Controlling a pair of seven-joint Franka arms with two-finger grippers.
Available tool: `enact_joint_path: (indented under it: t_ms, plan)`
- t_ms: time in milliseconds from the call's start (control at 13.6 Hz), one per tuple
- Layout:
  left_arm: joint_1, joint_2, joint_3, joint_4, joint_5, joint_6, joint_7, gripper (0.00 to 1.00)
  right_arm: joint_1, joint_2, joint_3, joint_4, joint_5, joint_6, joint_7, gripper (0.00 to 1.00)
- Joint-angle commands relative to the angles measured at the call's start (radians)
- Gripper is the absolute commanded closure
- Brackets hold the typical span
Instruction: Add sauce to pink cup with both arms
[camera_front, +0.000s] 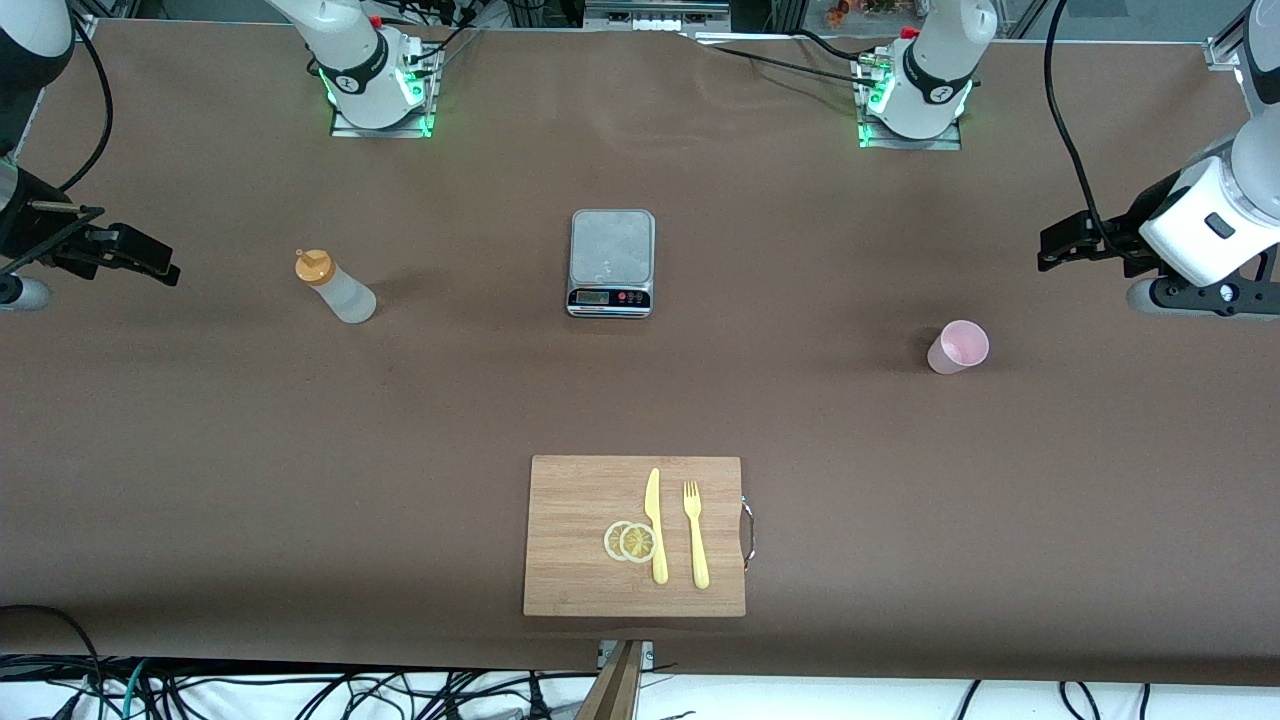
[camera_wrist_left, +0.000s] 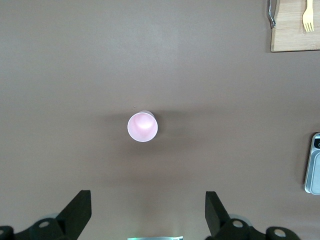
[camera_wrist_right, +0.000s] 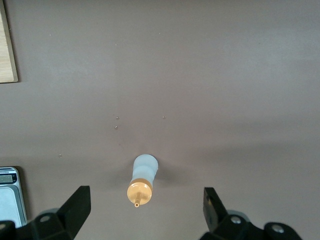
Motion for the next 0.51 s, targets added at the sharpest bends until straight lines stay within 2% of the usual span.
enact_joint_path:
  t_ms: [0,440]
  plan:
    - [0.0,0.013,0.0,0.032,-0.012,-0.024,-0.007,0.0,-0.003,-0.005,0.005,-0.001,0.013,0.007,0.001,0.0]
    - [-0.002,0.013,0.0,0.032,-0.013,-0.023,-0.007,0.0,-0.001,-0.005,0.005,-0.001,0.013,0.012,0.001,0.0]
